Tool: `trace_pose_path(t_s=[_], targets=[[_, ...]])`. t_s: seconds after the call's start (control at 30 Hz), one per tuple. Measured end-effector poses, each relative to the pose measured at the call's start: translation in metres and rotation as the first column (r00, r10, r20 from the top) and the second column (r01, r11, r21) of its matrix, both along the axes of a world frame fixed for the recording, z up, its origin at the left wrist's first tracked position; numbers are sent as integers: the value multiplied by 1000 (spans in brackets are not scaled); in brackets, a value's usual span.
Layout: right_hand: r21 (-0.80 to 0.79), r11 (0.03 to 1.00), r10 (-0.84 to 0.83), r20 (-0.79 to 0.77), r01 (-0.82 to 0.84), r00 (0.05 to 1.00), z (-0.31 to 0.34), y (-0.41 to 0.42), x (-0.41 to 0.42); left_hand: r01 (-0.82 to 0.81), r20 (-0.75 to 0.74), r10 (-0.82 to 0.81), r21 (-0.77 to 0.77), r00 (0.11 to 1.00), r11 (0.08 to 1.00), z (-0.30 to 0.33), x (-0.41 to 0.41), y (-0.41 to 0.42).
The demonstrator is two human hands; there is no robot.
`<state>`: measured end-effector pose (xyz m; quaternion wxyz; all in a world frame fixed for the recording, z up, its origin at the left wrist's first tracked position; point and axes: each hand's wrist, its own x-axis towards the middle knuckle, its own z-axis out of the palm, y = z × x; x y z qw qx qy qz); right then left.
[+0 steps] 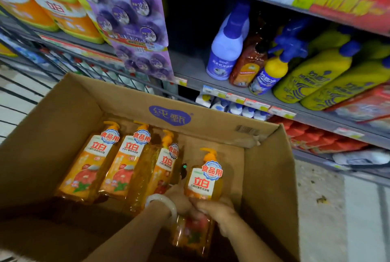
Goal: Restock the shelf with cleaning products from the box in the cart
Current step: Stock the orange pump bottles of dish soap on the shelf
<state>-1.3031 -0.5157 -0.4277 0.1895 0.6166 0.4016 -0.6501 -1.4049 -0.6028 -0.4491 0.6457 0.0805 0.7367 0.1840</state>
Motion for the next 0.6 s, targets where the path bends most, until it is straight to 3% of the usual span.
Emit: trace_pose_path(t_s=[0.13, 0.3, 0.47, 0.6], targets=[[78, 997, 15, -166, -2, 986, 38, 5, 6, -62, -148, 71, 69, 986, 996, 47, -1, 1], [260, 965, 60, -380, 44, 923, 107, 28, 14, -109, -327, 203, 282, 923, 953, 125, 9, 17], [441, 892, 207, -590, 97, 781, 199, 72, 50, -84, -399, 350, 550, 848, 831, 215, 50, 47], [556, 812, 307, -665, 177, 681, 278, 111, 113, 1, -350, 398, 752, 848, 659, 292, 113, 85]])
